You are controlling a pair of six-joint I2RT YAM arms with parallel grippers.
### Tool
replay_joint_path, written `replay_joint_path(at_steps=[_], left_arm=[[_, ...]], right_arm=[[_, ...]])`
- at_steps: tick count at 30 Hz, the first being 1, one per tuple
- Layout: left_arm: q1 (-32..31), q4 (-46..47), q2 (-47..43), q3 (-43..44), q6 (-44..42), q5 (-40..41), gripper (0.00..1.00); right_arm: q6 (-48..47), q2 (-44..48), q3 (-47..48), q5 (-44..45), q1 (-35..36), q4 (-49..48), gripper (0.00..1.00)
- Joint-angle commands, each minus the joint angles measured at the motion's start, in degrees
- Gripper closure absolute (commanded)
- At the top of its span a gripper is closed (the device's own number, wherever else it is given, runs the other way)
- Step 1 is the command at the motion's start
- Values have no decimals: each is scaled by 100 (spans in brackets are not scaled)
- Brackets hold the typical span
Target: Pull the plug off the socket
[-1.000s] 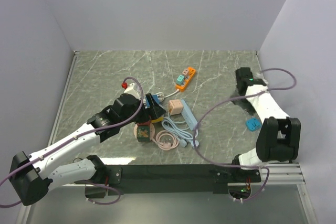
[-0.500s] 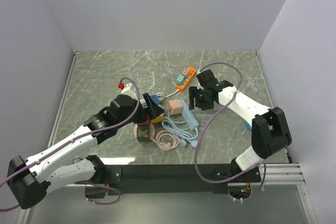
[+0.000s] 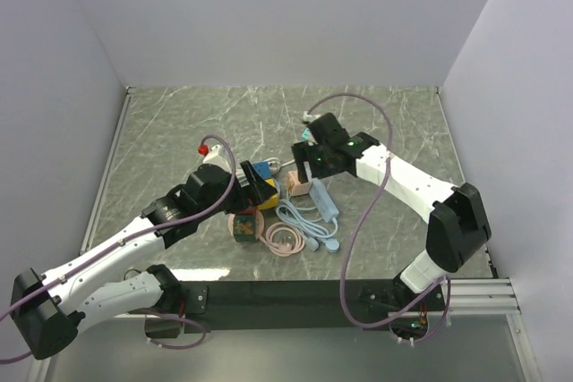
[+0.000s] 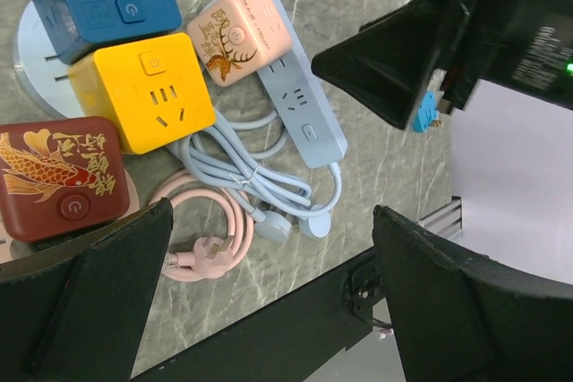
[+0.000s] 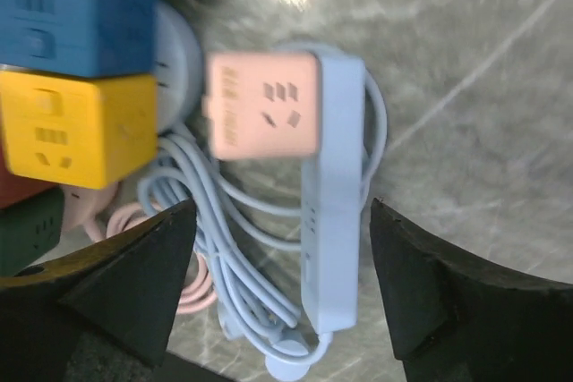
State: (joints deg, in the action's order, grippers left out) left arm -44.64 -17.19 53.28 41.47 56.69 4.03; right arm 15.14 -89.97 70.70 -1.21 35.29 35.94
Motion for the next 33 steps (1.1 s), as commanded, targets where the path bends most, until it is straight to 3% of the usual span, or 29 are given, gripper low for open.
replay_joint_path(at_steps=[1,8,16,27,30,33], left_arm=[[26,32,-142,-25,53,159,1],[52,-126,-546,-166,185,396,1],[87,-469,-1108,-368,325,555,1],[96,-461,-1276,-474,361,520,1],[105,-399,-1188,-456,343,458,1],[96,-382,-1092,-421,326,397,1]], right_arm=[[-432,-283,610,1200,670,334,14],[-714,-1197,1183,1869,1331,396,8],[-336,-2305,1956,3004,1411,844,11],[-591,-2736,1746,2653,1402,598,6],[-547,-2797,1807,2258,1279,581,11],[-468,-2885,1938,2055,1217,633,24]])
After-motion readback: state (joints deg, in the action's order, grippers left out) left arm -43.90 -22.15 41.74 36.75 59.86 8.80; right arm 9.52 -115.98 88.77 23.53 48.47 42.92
